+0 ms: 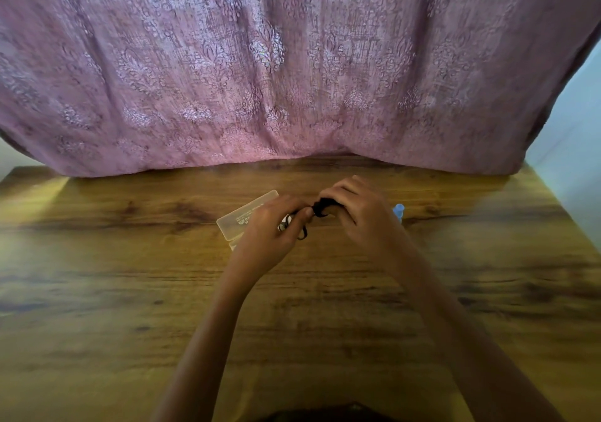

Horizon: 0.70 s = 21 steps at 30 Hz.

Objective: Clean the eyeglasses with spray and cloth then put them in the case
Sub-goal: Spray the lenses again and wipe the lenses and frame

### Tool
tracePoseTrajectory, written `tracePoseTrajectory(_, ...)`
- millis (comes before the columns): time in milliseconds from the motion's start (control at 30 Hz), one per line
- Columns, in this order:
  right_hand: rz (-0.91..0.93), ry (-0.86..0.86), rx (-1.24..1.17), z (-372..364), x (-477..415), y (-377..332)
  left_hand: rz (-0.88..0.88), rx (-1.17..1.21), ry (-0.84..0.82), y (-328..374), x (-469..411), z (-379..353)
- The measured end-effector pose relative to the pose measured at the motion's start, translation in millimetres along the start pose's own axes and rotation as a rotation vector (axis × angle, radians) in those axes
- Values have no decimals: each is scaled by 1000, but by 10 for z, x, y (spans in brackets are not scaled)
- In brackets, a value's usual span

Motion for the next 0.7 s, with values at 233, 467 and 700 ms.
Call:
tracePoseTrajectory(233,-67,10,-81,-10,13,219,85,25,-18,-76,59,13)
tracePoseTrajectory(467,-214,108,-179,72,12,569,130,38,-14,-145,101,112)
tracePoseTrajectory(700,-286,233,-297,97,87,713,137,51,15,-160,106,103)
Point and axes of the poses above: each hand's wrist, its own x-axis away from the middle knuckle, its own z-axis out of the back of the hand, y = z × x, the point moved 7 cm from there along -x, towards the middle knuckle, and after that the axes turned 11 degrees about -z, right-handed, at the moved point
